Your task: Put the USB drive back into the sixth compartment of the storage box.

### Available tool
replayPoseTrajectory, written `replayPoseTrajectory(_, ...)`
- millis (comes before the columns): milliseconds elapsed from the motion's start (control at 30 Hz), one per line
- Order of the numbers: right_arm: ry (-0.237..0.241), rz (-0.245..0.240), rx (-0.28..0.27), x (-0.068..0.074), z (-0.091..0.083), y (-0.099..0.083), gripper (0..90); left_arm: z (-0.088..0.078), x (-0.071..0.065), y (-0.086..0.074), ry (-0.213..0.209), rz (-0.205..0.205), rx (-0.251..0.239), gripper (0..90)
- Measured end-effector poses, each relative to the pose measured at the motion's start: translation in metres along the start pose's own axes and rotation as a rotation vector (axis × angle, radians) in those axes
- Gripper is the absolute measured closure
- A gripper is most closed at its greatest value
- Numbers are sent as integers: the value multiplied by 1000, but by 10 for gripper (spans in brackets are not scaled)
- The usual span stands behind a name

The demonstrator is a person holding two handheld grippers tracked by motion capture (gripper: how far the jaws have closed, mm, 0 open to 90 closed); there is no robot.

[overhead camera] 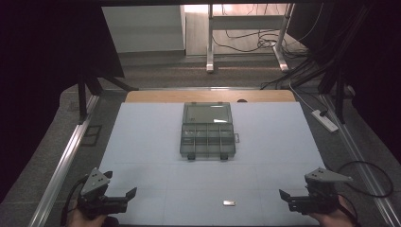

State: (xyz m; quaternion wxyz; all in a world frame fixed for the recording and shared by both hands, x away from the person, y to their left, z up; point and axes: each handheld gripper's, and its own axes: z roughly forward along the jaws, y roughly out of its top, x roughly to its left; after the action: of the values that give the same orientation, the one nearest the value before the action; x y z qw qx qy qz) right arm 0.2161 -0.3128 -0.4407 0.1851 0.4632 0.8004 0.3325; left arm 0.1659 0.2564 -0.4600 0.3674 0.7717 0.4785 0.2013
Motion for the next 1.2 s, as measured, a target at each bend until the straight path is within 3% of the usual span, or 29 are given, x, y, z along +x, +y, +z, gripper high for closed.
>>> replayPoseTrajectory(633,92,-73,-14,7,10,12,0,1,-1,0,3,2,-1,16)
replayPoseTrajectory(833,133,-89,-18,10,14,18,0,1,-1,0,4,4,0,16)
replayPoseTrajectory(867,157,-95,-11,11,16,20,0,1,-1,0,5,4,1,16)
replayPoseTrajectory(1200,213,-121,-7,17,25,30,0,1,-1,0,5,3,-1,16)
